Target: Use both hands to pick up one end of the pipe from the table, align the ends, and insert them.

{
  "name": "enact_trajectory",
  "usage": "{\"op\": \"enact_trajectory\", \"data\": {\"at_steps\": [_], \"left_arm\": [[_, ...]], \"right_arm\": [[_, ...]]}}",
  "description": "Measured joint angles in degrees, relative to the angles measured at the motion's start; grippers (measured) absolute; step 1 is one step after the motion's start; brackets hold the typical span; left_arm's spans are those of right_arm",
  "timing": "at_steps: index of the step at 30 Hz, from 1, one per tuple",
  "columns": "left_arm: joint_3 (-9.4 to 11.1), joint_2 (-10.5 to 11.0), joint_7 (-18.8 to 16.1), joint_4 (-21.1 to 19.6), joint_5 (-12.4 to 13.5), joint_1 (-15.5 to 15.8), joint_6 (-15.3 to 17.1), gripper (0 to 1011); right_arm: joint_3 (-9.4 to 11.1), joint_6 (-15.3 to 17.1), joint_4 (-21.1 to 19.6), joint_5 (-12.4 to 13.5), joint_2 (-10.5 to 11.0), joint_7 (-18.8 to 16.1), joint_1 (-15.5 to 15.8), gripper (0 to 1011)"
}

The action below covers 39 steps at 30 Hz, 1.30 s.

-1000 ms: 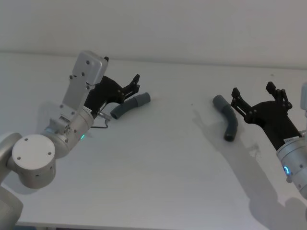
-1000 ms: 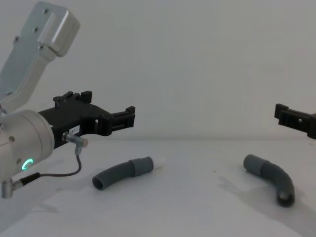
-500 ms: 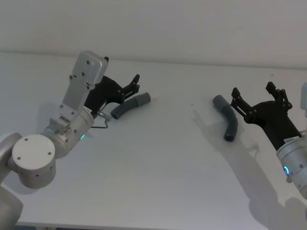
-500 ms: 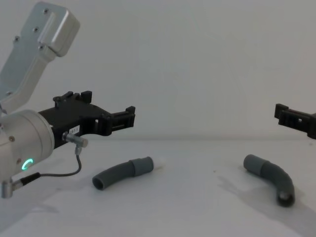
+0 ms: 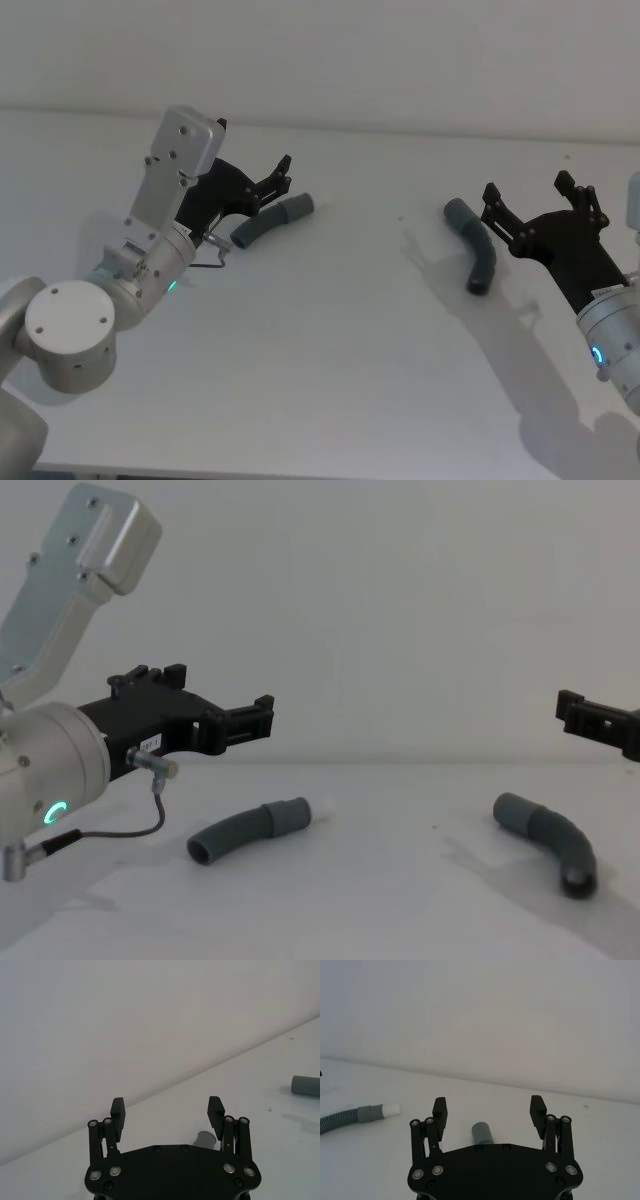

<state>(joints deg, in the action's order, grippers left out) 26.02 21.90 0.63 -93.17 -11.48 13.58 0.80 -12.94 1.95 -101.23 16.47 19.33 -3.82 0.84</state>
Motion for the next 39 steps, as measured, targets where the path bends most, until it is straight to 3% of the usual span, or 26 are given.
{"op": "enact_trajectory", "data": {"at_steps": [14,26,33,39], "left_arm": [[-0.19,0.16,0.33,-0.28,-0.13,-0.01,0.86,1002],[-0.68,3.06,4.71,-1.93,-1.79,1.02,8.09,1002],[-0.05,5.51,9.32,-1.24,-1.88,3.87,12.45,1002],[0.44,6.16,12.46,0.51,-1.94,6.49,14.60,1002]], "right_arm": [[0.00,0.00,0.00,0.00,0.00,0.00,0.00,1004],[0.00,0.00,0.00,0.00,0.00,0.00,0.00,1004],[0.00,0.00,0.00,0.00,0.00,0.00,0.00,1004],[0.01,0.00,0.00,0.00,0.00,0.00,0.00,1004]]}}
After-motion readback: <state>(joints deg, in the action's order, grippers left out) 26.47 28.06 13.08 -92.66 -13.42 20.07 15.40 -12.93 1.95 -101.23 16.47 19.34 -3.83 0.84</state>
